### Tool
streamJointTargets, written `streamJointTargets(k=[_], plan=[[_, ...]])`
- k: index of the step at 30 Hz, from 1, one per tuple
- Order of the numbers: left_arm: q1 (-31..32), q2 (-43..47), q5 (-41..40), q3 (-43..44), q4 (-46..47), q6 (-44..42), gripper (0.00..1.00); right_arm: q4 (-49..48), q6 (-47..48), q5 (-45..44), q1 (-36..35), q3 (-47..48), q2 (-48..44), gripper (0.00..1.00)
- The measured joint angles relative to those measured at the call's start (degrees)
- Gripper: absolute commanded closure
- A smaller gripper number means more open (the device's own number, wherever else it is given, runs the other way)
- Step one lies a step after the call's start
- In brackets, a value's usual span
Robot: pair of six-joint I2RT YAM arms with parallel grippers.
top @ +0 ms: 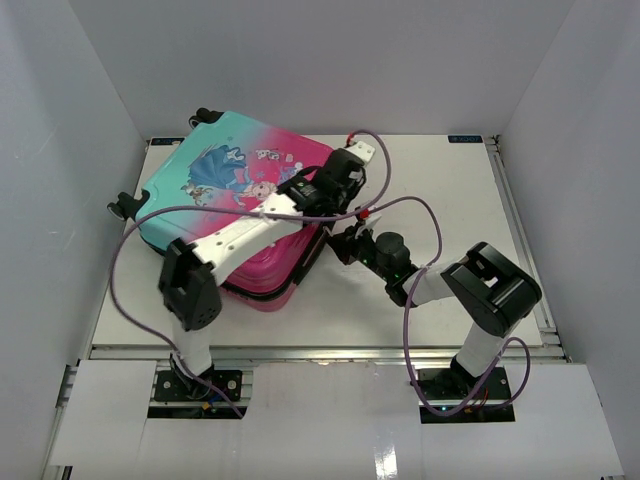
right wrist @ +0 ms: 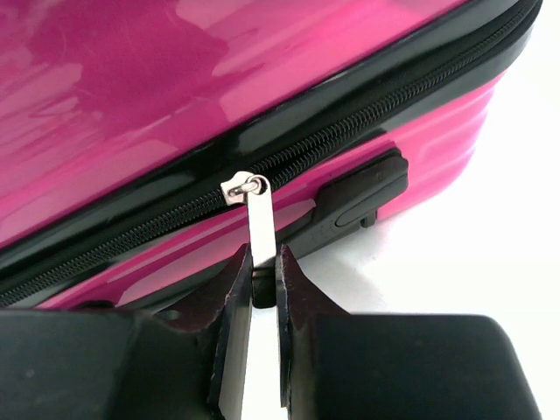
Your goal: Pack the luggage
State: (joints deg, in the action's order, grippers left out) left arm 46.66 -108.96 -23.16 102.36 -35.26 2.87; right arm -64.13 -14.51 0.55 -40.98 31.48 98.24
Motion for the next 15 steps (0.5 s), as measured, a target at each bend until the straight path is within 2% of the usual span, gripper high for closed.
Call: streamJointTargets(k=[6,9,12,15], plan=[[-1.2,27.1,4.3,-8.9,-4.2,3.9,0.57,1.0,-2.3,5.0,2.1,1.0,0.8,0.92],[-0.8,35.9,6.2,-14.0,-5.0,5.7,0.53,1.3,-3.4,6.7,2.8,1.2,0.8,0.92],[0.1,36.9,7.8,-19.7,-5.7,6.7,0.51,2.0,-4.4,8.7,3.5,1.9,1.1,0.92],[1.4,32.9,9.4,-24.5,-6.2,7.1,0.51,2.7,-5.0,10.4,4.2,2.5,1.3,0.92]])
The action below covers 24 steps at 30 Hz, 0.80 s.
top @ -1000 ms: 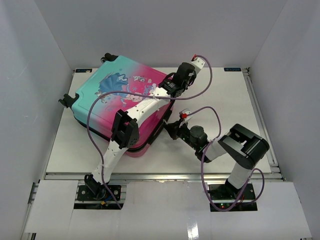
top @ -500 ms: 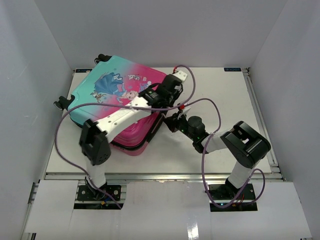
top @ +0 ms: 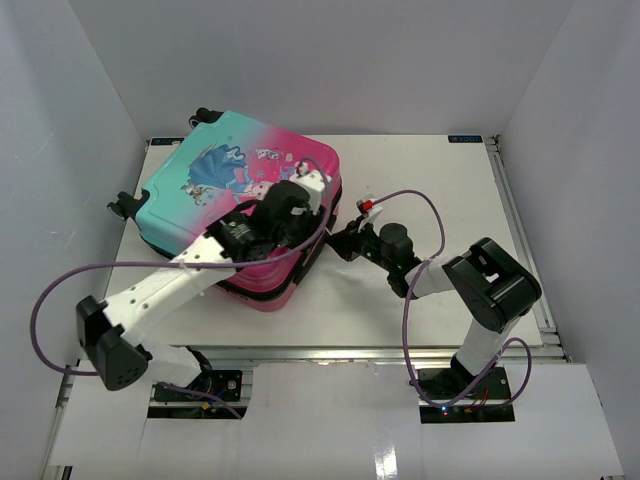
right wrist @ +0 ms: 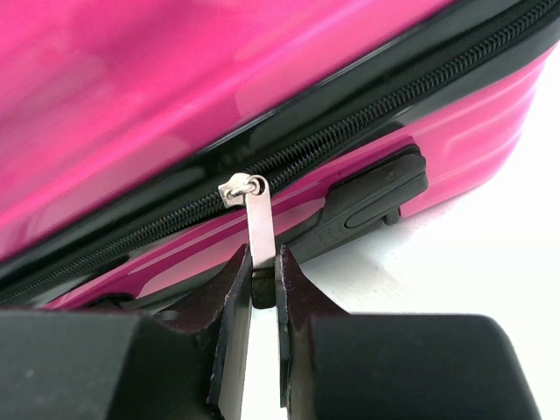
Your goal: Pack the luggage
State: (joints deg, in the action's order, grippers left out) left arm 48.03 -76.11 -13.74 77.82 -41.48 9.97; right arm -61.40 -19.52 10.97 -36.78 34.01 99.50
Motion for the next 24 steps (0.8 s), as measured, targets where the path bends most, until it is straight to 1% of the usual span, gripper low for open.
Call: streamJointTargets(k=[2,7,12,13,21,24], plan=[[1.9,-4.0,1.1,-1.9,-0.1,0.4,0.5,0.2,-0.2,0.7,0.4,0.1,0.0,0.92],[6.5,-8.0,-0.1,-2.5,-1.9,0.4,0.49,0.5,-0.8,1.7,0.7,0.3,0.1,0.92],[9.1,-9.3,-5.4,-2.5,-1.3,0.7,0.48,0.4,-1.0,2.6,1.1,0.4,0.2,0.92],[9.6,-10.1,-7.0,-2.6,-1.1,0.9,0.46,0.4,-1.1,2.8,1.2,0.4,0.3,0.92],[13.3,-19.2,-18.8,-6.4,3.1,0.6,0.44,0.1,-1.2,4.2,1.9,0.4,0.5,0.92],[14.5,-21.0,-22.7,-7.8,5.6,-0.1,0.42,-0.5,-1.4,4.9,2.2,0.4,1.0,0.92]])
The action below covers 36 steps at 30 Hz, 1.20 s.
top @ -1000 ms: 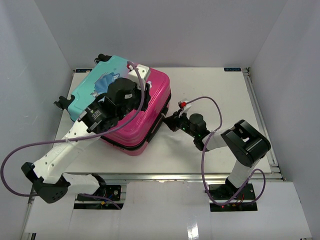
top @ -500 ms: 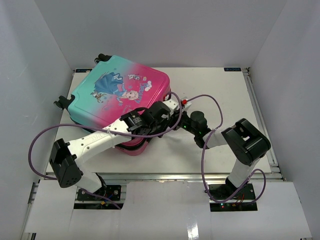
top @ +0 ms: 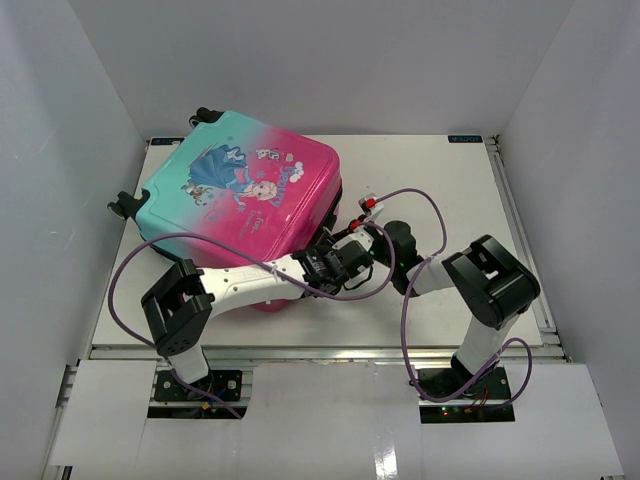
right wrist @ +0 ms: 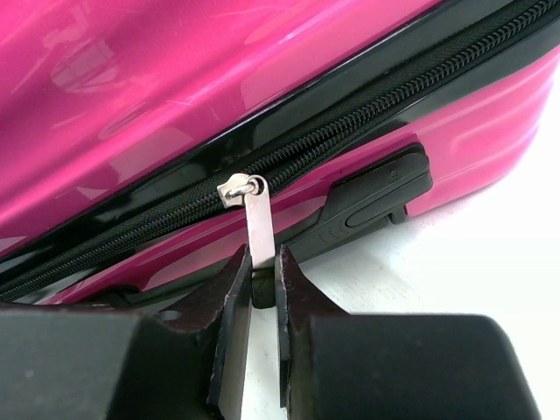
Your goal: Pack the luggage
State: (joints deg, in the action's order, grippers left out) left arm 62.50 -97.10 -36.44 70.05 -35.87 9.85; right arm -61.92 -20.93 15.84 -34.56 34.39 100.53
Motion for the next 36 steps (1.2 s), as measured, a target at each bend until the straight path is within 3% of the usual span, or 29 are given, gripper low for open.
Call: streamJointTargets(k=[14,19,25,33,34,36], plan=[[0.8,-4.3,-12.9,-5.6,15.4,-5.8,0.39,-1.4,-0.3,1.2,0.4,0.0,0.8,0.92],[0.7,-4.6,-13.3,-7.6,20.4,-6.4,0.4,-1.9,-0.5,1.3,0.5,0.0,1.2,0.92],[0.6,-5.5,-12.2,-7.6,21.1,-5.0,0.46,-2.1,-1.2,1.3,0.6,0.0,1.6,0.92],[1.4,-9.3,-16.0,-4.1,17.7,0.4,0.47,-2.0,-2.8,1.2,1.2,0.0,1.9,0.92],[1.6,-10.1,-17.1,-3.5,17.2,1.4,0.52,-1.9,-3.0,1.2,1.3,0.0,1.9,0.92],[1.8,-11.2,-18.7,-2.4,16.2,3.1,0.73,-1.8,-2.8,1.1,1.6,0.0,1.9,0.92]])
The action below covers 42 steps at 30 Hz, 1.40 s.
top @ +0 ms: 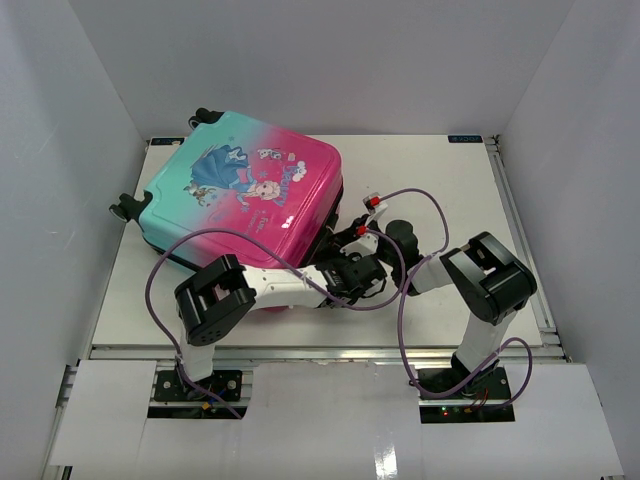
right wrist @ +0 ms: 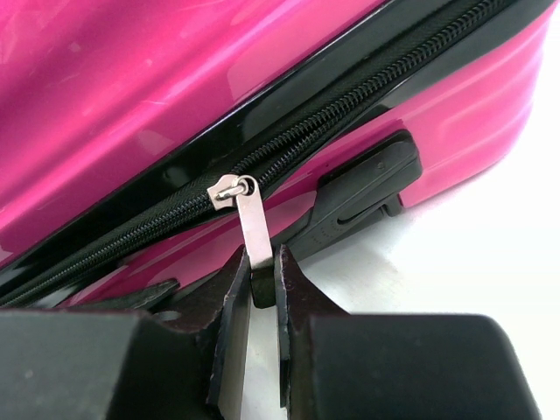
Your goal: Pack the luggage
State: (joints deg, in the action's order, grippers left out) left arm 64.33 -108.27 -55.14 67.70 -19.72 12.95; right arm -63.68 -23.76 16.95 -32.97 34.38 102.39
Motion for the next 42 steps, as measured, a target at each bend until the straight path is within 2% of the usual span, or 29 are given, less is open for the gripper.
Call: streamJointTargets(k=[5,11,16,19,23,27,33,37,40,42], plan=[[0.2,-1.7,-4.5,2.2,-3.6,2.7,1.0,0.5,-0.3,-0.4,0.2,0.1,0.0,0.92],[0.2,-1.9,-4.7,2.8,-5.3,4.3,1.0,0.8,-0.3,-0.4,0.2,0.4,-0.1,0.92],[0.0,0.8,-1.2,0.4,-4.1,2.4,1.0,1.8,0.5,-0.7,-0.2,0.5,-0.8,0.92],[-1.0,6.3,3.7,-3.7,-2.3,3.6,1.0,3.7,1.5,-0.4,-0.7,0.1,-2.3,0.92],[-4.1,17.0,13.9,-10.7,-2.6,9.9,1.0,6.5,1.9,0.1,-0.4,0.2,-4.5,0.92],[-4.2,23.4,17.7,-14.3,-6.5,13.8,1.0,10.7,1.6,2.1,0.9,1.2,-6.0,0.92],[-3.9,24.5,18.6,-14.6,-7.2,15.9,1.0,17.1,1.1,8.9,4.0,4.7,-6.0,0.92],[-3.3,24.5,17.9,-14.3,-7.3,17.3,1.0,20.4,0.8,15.4,6.9,9.5,-2.7,0.92],[-2.5,25.2,17.0,-14.1,-10.3,18.0,1.0,21.6,0.8,15.9,9.0,12.5,-0.6,0.92],[-1.3,25.5,17.7,-14.0,-13.6,17.9,1.0,20.9,0.4,13.1,10.7,12.7,-0.4,0.92]])
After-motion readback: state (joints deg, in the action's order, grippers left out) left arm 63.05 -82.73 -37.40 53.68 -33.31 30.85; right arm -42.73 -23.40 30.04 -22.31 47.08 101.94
